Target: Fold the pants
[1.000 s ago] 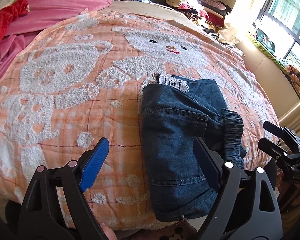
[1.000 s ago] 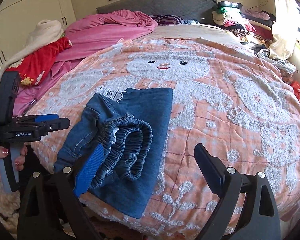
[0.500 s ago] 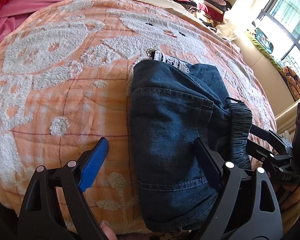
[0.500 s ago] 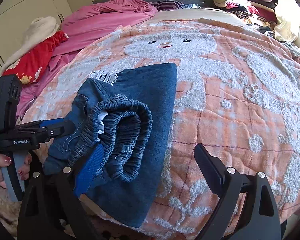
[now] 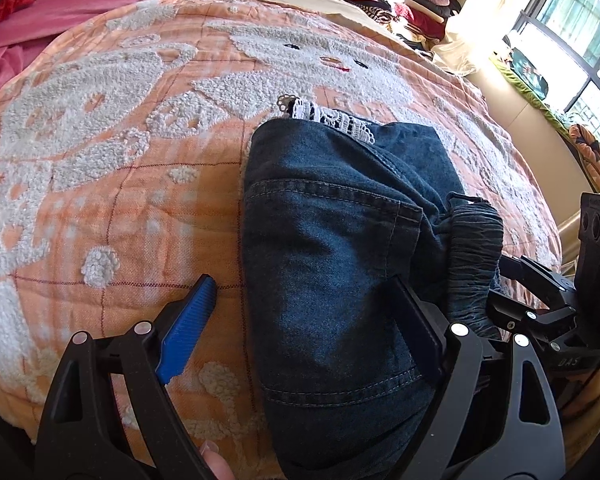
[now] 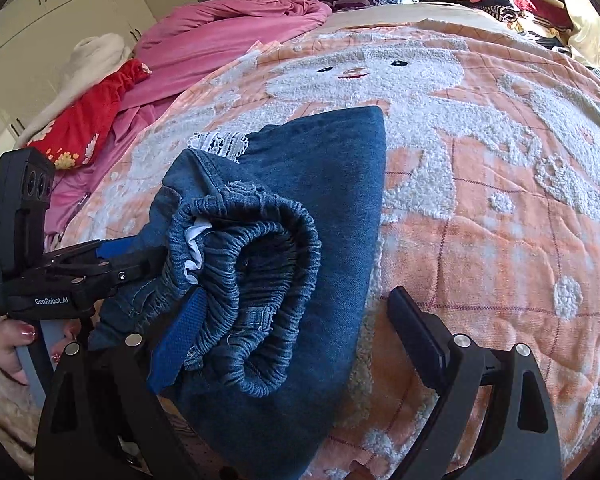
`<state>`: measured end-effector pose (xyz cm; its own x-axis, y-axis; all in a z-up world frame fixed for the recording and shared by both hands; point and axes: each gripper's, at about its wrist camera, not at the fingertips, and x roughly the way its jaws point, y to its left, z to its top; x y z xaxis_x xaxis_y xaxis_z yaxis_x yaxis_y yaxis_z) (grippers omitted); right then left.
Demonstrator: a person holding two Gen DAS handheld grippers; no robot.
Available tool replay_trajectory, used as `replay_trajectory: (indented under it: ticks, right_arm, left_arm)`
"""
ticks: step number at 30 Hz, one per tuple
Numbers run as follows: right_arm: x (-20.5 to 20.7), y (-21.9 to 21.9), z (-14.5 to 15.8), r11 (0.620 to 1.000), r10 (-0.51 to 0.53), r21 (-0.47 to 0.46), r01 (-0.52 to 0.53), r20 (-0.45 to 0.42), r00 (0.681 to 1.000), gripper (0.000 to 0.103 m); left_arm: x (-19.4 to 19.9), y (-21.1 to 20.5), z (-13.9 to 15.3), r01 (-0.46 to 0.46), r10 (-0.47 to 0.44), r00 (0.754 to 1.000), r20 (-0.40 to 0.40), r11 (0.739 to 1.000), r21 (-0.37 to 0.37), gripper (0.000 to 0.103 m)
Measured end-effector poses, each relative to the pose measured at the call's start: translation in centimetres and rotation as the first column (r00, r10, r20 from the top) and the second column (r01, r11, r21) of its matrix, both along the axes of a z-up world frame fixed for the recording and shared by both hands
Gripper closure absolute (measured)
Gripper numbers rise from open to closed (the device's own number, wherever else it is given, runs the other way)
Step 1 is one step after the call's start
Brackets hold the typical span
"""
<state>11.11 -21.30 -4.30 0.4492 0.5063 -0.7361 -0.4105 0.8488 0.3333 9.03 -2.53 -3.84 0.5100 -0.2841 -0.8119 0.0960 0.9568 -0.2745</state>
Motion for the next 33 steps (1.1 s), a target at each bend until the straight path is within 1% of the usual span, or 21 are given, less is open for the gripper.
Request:
replay_trajectory:
  ticks: [2,4,6,7,10,12,13,14,16,17,19,25,33]
  right_arm:
    - [0.1,0.1,-0.1,1.0,0.007,0.006,-0.007,0.002,1.0,0.013]
    - [0.2,0.3,-0.1,1.0,0.018,0.013,-0.018,0.008,1.0,0.017]
    - [0.3,0.6,-0.1,0.998,0.049,0.043,-0.049,0.002,0.999,0.032]
    - [0.2,0.8,0.0,0.997,0.059,0.048,-0.06,0.007,0.998,0.033]
    - [0.2,1.1,-0.2,0.996,0.065,0.052,-0.066,0.015,0.998,0.035]
    - [0.2,1.2,-0.1,0.996,0.067,0.064,-0.068,0.021,0.998,0.044]
    - [0.0,1.3,0.0,0.995,0.072,0.065,-0.074,0.029,0.997,0.047]
    - [-0.2,1.6,0.3,0.995,0.08,0.063,-0.082,0.041,0.996,0.051]
    - [-0.6,2.0,0.9,0.994,0.094,0.051,-0.098,0.067,0.993,0.053]
    - [-0.8,2.1,1.2,0.994,0.097,0.046,-0.101,0.078,0.992,0.053]
    - [-1.2,2.2,2.0,0.993,0.105,0.048,-0.11,0.099,0.99,0.056]
    - [-1.3,2.8,4.1,0.991,0.126,0.023,-0.131,0.162,0.979,0.056]
    - [1.2,3.3,6.8,0.99,0.135,-0.006,-0.138,0.248,0.959,0.056]
  left_arm:
    - [0.1,-0.2,0.0,0.004,-0.004,1.0,0.0,1.0,0.001,0.023]
    - [0.3,-0.4,0.0,0.008,-0.008,1.0,0.002,1.0,0.0,0.024]
    - [0.4,-0.6,0.0,0.01,-0.01,1.0,0.007,1.0,-0.009,0.032]
    - [0.4,-0.6,0.0,0.005,-0.005,1.0,0.011,1.0,-0.014,0.037]
    - [0.6,-0.7,-0.1,-0.002,0.002,1.0,0.01,1.0,-0.017,0.04]
    - [0.6,-0.7,-0.1,-0.016,0.016,1.0,0.008,0.999,-0.031,0.046]
    - [0.5,-0.8,0.0,-0.022,0.022,1.0,0.013,0.999,-0.031,0.052]
    - [0.3,-1.0,0.4,-0.021,0.022,0.999,0.024,0.999,-0.024,0.055]
    - [0.0,-1.5,0.9,-0.013,0.013,0.999,0.042,1.0,-0.001,0.056]
    - [0.0,-1.6,1.2,-0.01,0.01,0.999,0.045,1.0,0.0,0.057]
    - [-0.2,-1.4,1.7,-0.009,0.009,0.999,0.053,1.0,-0.017,0.063]
    - [-0.1,-1.6,3.6,-0.003,0.005,0.996,0.085,1.0,-0.024,0.063]
    - [2.2,-1.2,6.5,-0.009,0.012,0.987,0.158,1.0,-0.019,0.063]
